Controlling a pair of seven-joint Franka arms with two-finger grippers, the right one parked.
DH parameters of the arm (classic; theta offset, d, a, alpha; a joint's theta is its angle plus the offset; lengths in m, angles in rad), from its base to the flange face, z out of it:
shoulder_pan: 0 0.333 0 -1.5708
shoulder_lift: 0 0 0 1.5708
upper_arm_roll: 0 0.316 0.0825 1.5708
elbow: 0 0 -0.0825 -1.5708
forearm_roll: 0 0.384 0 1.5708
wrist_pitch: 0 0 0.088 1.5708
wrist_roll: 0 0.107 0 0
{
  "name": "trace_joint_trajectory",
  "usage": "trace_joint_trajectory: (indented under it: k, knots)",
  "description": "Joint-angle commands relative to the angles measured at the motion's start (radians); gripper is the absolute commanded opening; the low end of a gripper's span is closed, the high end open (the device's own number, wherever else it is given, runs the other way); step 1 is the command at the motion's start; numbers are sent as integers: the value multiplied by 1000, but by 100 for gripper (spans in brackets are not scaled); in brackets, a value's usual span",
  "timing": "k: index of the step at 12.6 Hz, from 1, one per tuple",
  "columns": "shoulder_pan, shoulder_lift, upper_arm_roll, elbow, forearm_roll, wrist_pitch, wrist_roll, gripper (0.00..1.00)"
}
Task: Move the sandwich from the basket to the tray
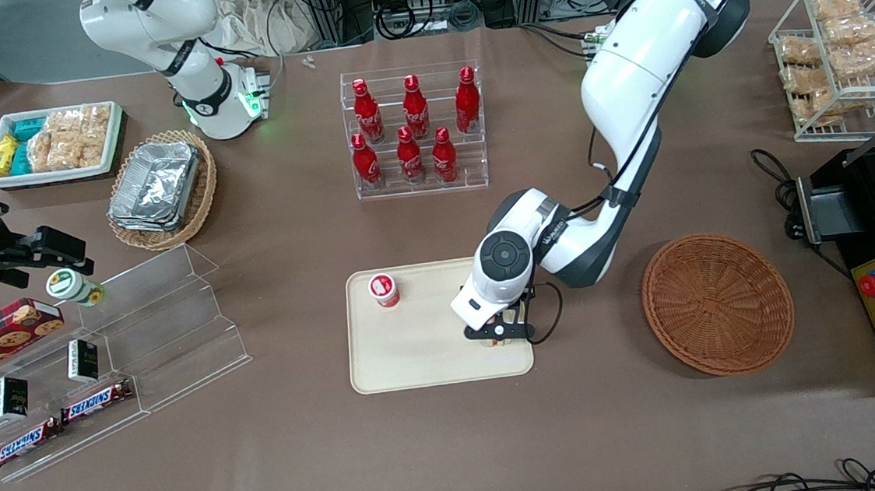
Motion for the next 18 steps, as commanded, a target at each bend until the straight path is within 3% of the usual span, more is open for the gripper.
trace_joint_trajectory:
  k: [1, 5, 10, 12, 16, 18]
  knots:
    - [-15, 14, 10, 33, 19, 1, -10, 99]
    - [-10, -23, 10, 35, 14, -33, -16, 100]
    - [7, -185, 10, 30, 1, -273, -104, 100]
    - [70, -280, 5, 10, -19, -310, -93, 99]
    - [229, -483, 7, -48, -153, -417, -10, 99]
    - [304, -542, 5, -50, -159, -470, 36, 99]
